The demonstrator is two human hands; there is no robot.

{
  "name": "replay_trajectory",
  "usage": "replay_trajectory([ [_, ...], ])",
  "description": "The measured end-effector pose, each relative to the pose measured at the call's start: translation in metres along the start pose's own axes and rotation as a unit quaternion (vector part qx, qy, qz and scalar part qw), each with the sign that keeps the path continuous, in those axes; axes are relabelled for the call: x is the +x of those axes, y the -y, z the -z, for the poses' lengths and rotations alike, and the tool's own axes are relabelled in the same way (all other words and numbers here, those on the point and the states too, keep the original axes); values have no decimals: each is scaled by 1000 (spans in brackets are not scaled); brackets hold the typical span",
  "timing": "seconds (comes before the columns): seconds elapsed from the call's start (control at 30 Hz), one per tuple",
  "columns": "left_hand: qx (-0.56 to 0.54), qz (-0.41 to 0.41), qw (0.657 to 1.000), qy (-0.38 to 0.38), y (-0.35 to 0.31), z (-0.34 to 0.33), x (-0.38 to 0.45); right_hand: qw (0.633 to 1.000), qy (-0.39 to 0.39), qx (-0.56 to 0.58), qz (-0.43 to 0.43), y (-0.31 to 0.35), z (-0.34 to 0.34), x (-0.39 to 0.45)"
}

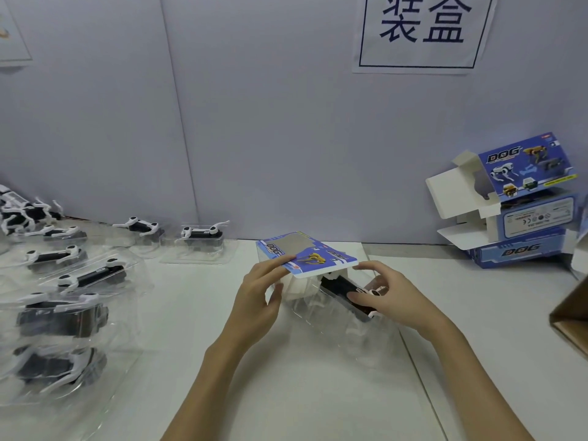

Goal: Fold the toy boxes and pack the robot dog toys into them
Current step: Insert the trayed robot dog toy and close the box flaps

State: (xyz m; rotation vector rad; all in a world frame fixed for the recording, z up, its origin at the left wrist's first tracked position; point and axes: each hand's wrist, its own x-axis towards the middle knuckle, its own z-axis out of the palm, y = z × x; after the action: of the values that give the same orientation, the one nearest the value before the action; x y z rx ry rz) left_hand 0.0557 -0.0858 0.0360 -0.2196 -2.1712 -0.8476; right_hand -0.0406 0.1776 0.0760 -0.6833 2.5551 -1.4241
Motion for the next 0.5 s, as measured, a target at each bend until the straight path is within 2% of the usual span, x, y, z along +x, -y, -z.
replay_trajectory([
  [0.17,30,-21,999,-13,-4,-4,-1,998,-24,-58,-3,1,-8,1],
  [0.27,50,-56,997,11,-11,-11,-4,996,-47,-80,-2,3,-17,2],
  [0.5,31,-49,998,28,-18,-23,-8,991,-128,-27,-27,4,-35,3],
])
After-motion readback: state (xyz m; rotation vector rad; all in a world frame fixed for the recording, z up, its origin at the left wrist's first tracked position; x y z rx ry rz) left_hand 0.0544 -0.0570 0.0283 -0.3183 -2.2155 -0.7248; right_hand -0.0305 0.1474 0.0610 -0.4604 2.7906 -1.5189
